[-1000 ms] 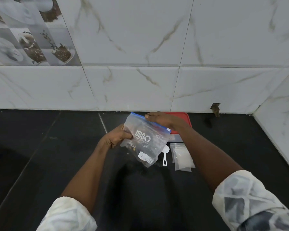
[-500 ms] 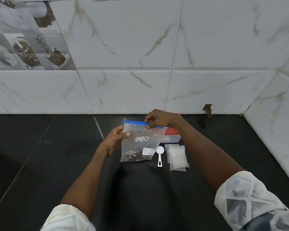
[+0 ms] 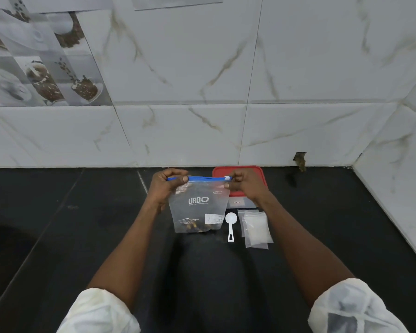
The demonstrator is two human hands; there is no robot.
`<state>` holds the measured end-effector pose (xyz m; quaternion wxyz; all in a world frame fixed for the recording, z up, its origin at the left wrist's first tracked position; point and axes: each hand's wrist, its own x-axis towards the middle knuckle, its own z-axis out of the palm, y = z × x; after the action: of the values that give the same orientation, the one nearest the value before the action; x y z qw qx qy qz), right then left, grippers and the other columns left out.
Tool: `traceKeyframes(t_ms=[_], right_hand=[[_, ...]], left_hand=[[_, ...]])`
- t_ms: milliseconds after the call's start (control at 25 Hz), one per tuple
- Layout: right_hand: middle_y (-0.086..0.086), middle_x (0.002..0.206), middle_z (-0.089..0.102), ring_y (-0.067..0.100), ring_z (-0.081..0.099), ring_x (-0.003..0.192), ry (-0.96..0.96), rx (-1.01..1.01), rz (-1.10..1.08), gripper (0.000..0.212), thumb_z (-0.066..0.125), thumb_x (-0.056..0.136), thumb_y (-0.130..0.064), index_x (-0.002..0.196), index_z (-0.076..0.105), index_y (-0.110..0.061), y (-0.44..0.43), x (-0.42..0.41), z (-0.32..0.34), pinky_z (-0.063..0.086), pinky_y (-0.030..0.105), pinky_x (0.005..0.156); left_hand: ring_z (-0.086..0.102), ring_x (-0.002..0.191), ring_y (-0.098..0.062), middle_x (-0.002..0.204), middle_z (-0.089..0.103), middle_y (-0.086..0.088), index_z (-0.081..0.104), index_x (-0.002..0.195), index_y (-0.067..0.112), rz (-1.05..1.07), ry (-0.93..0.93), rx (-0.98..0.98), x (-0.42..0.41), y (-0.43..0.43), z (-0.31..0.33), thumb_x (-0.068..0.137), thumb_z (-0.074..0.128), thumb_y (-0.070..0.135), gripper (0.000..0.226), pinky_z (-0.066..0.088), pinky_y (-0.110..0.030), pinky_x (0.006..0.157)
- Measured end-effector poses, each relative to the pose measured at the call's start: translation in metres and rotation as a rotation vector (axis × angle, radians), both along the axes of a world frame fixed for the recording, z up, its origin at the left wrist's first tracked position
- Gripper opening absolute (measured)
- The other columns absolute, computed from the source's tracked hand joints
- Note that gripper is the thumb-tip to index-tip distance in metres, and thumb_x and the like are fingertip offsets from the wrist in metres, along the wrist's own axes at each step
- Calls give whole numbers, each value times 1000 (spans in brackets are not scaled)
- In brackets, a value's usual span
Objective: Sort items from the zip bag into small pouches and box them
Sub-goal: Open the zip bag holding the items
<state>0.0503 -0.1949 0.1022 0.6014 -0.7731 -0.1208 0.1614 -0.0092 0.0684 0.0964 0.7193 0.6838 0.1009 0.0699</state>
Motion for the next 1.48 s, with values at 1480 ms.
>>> traceKeyframes(t_ms=[1480], right_hand=[[13, 90, 66, 26, 67, 83, -276, -97, -185, 8, 54, 97, -12, 92, 59, -10, -20, -6, -14, 59, 44, 81]], left_hand=[[70, 90, -21, 88, 74, 2, 74, 84, 13, -145, 239, 967, 13, 4, 50, 78, 83, 21, 13, 56, -41, 87]])
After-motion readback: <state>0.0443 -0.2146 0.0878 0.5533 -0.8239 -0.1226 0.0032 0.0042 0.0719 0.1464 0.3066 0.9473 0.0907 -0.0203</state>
